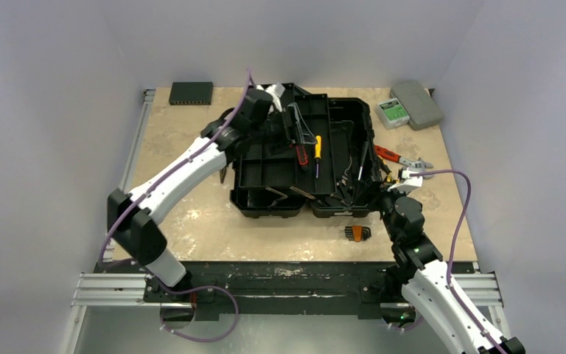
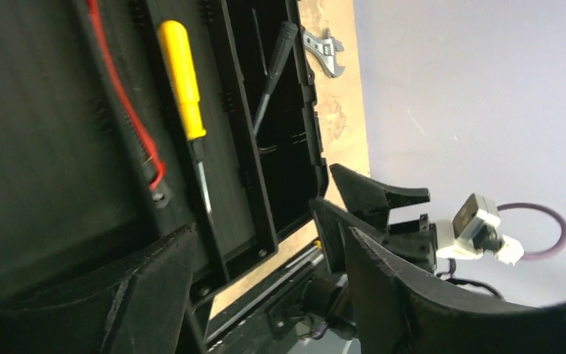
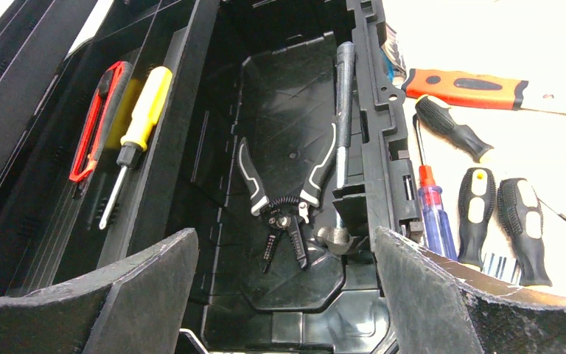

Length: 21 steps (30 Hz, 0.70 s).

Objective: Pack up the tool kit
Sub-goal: Place the screwdriver in the toolbox, then move the toolbox to the center of the board.

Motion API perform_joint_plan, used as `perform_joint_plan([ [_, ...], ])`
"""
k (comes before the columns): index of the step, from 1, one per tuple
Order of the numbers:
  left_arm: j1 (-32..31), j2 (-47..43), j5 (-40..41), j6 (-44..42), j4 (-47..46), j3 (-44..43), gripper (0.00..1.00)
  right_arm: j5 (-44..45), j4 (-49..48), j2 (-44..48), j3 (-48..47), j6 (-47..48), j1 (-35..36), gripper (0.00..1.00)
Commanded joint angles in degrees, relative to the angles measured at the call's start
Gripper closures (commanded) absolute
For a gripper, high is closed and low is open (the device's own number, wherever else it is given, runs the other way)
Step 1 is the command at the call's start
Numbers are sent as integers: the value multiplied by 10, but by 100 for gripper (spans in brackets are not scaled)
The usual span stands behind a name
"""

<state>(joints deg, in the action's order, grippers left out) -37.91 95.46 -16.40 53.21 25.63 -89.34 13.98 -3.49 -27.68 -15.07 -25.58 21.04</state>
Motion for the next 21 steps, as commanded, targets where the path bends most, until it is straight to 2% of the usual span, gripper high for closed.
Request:
perform_joint_plan([
  [1, -2, -114, 100, -107, 106, -8, 27, 10, -7, 1, -4, -7, 2, 11],
  [3, -2, -151, 154, -127, 153, -3, 21, 13, -4, 1, -5, -8, 2, 10],
  [5, -2, -185, 219, -132, 194, 8, 2, 22, 1, -1, -6, -12, 2, 4],
  [6, -1, -208, 246, -134, 214, 19, 0, 27, 6, -4, -8, -16, 2, 2],
  [11, 1, -292, 350, -137, 243, 110, 0, 63, 34, -28, -27, -39, 2, 1],
  [17, 1, -394, 351, -136, 146, 266, 2, 87, 57, -63, -59, -37, 2, 1],
  [21, 3, -427, 394, -139, 129, 311, 2, 90, 98, -88, -100, -33, 2, 1],
])
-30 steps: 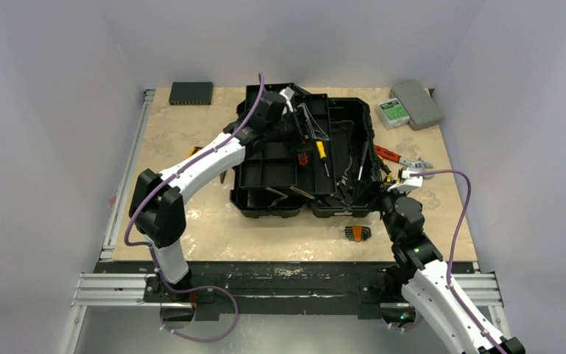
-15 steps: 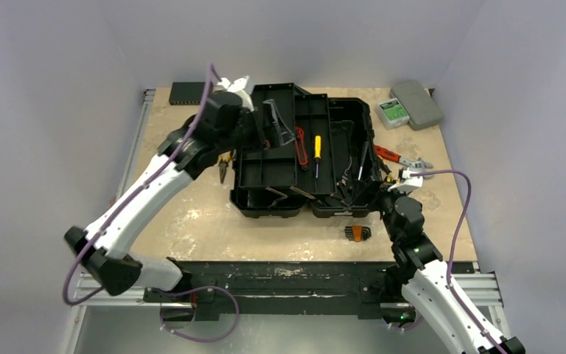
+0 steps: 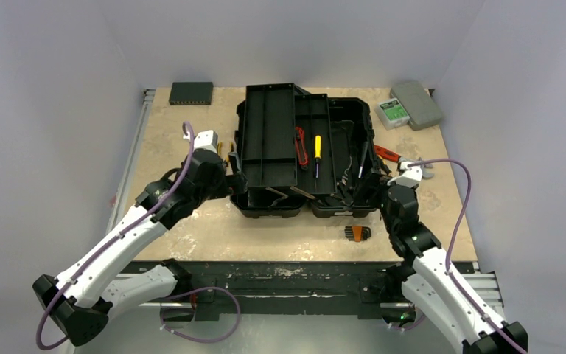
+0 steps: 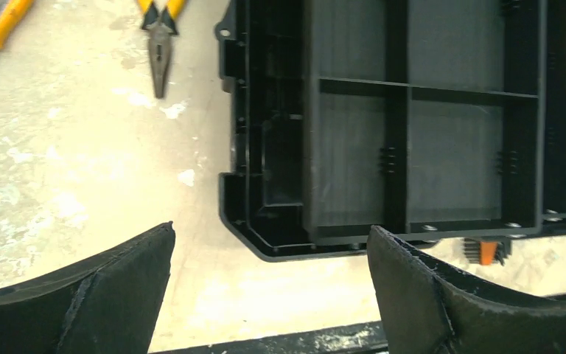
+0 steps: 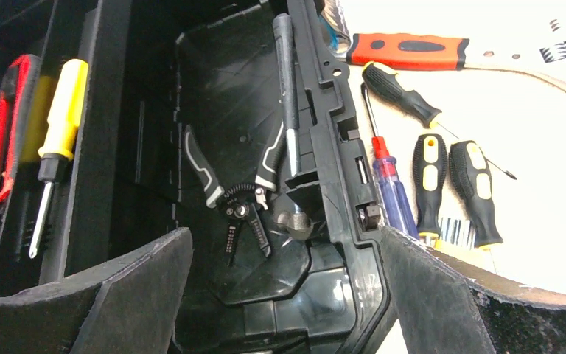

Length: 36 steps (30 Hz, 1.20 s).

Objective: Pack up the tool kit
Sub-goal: Move the toolbox to the center of the board.

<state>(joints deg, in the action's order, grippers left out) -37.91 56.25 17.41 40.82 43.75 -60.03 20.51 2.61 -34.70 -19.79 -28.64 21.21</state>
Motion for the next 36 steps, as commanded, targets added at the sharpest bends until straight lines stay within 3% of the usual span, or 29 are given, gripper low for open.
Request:
perform_joint_plan([
  [1, 5, -39, 64, -16, -49, 21, 3, 25, 46, -22, -62, 0, 0, 1],
  [10, 10, -72, 62, -26, -50, 73, 5, 118, 173, -191, -177, -37, -6, 1],
  [18, 9, -149, -16, -77, -214, 213, 8, -1, 174, -286, -225, 10, -77, 3],
  [26, 9, -216, -28, -111, -347, 334, 9, -157, 129, -341, -217, 46, -79, 11],
  [31, 9, -274, 3, -95, -336, 366, 9, -198, 104, -358, -221, 15, -61, 14],
  [36, 8, -310, 35, -84, -317, 374, 9, -167, 98, -382, -244, -17, -2, 14],
])
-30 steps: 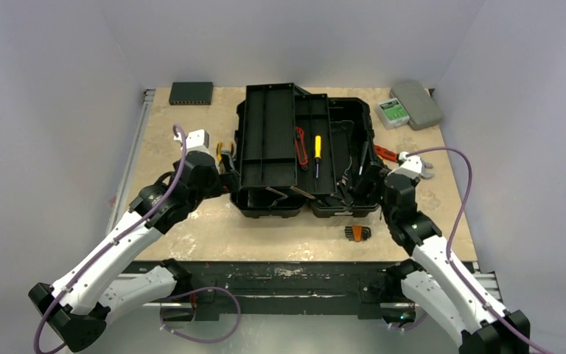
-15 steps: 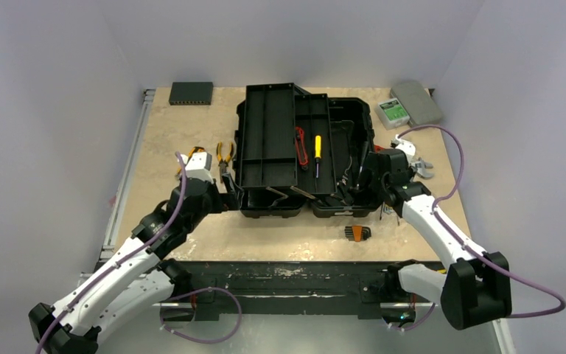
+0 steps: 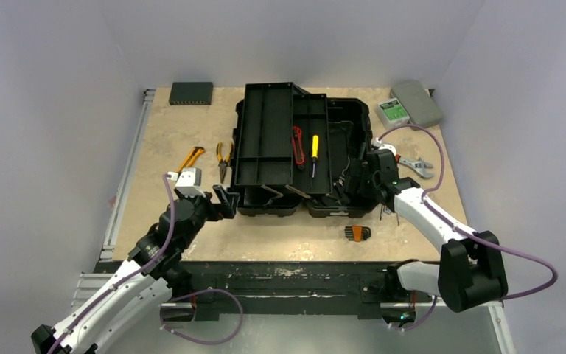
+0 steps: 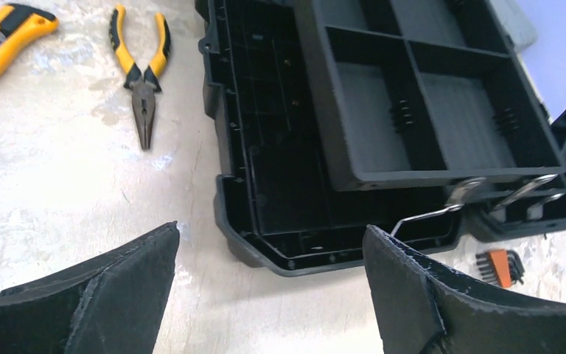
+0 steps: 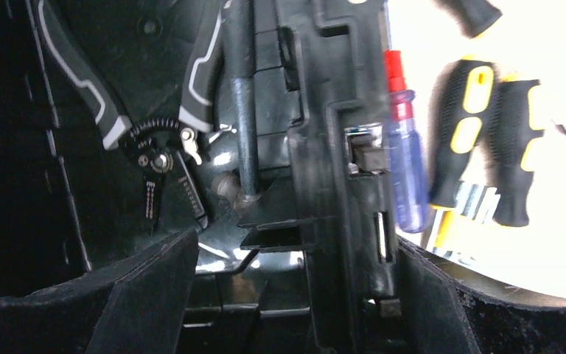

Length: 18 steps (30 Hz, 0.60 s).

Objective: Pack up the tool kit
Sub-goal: Move the toolbox to the center of the board.

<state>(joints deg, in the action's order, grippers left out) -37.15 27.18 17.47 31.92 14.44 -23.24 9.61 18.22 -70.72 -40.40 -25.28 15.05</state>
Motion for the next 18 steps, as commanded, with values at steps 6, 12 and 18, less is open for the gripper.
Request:
perform_joint_plan([
  [6, 1, -3, 33, 7, -20, 1, 9, -37, -76, -58, -66, -80, 107, 14],
  [12, 1, 14, 25, 2, -27, -1, 9, -48, -79, -77, -93, -77, 109, 14],
  [18, 1, 20, -24, -18, -69, 14, 9, -91, -80, -88, -110, -57, 112, 14],
])
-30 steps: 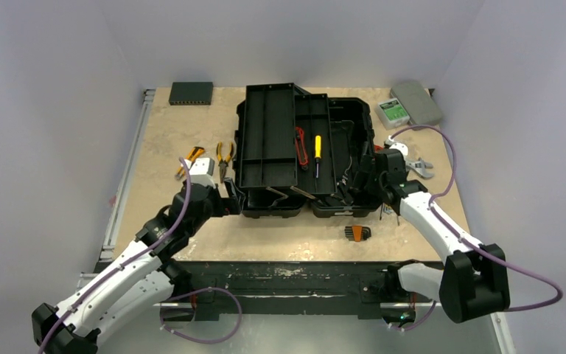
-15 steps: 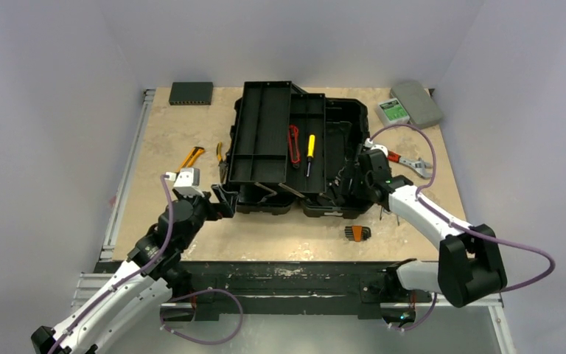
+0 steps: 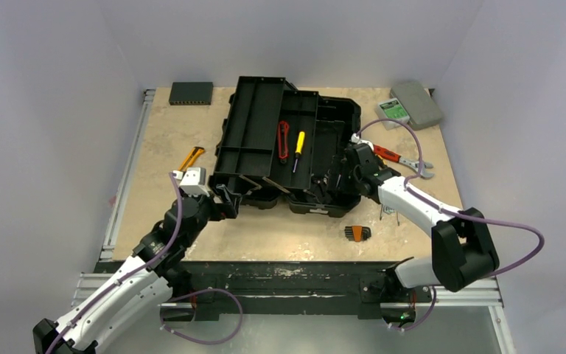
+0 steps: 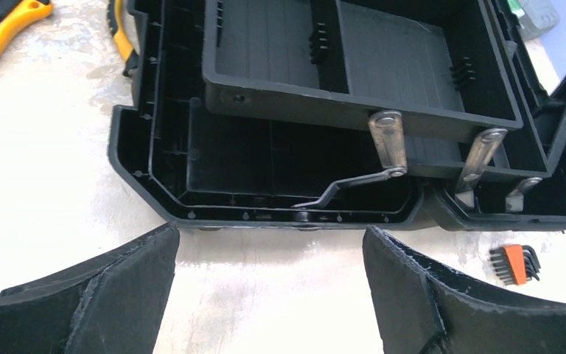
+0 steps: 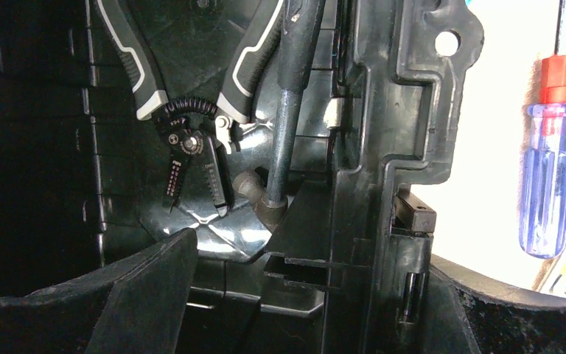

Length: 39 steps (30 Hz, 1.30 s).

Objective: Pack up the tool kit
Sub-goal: Move the toolbox to the center of the board.

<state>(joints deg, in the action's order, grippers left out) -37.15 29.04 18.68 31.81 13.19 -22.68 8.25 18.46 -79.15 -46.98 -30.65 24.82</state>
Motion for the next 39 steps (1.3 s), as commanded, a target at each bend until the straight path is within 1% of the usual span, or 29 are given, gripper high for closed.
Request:
perform_joint_plan([
  [1, 1, 1, -44, -18, -63, 11, 9, -87, -70, -9, -52, 6, 15, 14],
  [3, 1, -1, -54, -21, -74, 16, 9, -96, -53, -17, -65, 22, 18, 14],
  [8, 1, -4, -71, -26, -87, 20, 10, -109, -57, -13, -71, 41, 18, 13],
  [12, 1, -3, -78, -30, -93, 21, 10, -118, -35, -50, -113, 52, 18, 14],
  [17, 1, -9, -81, -39, -94, 23, 10, -124, -49, -89, -137, 54, 17, 15],
  [21, 1, -1, -95, -43, -104, 24, 10, -133, -41, -121, -170, 59, 18, 16],
  [27, 1, 7, -113, -47, -112, 22, 10, -120, -23, -100, -183, 54, 18, 14],
  [31, 1, 3, -123, -47, -116, 24, 10, -45, 14, -44, -166, 26, 18, 8],
  [34, 1, 2, -130, -46, -120, 25, 10, 19, 38, 19, -147, 10, 16, 3],
  [39, 1, 4, -134, -46, -123, 26, 10, 134, 134, 89, -138, -41, -8, 1],
])
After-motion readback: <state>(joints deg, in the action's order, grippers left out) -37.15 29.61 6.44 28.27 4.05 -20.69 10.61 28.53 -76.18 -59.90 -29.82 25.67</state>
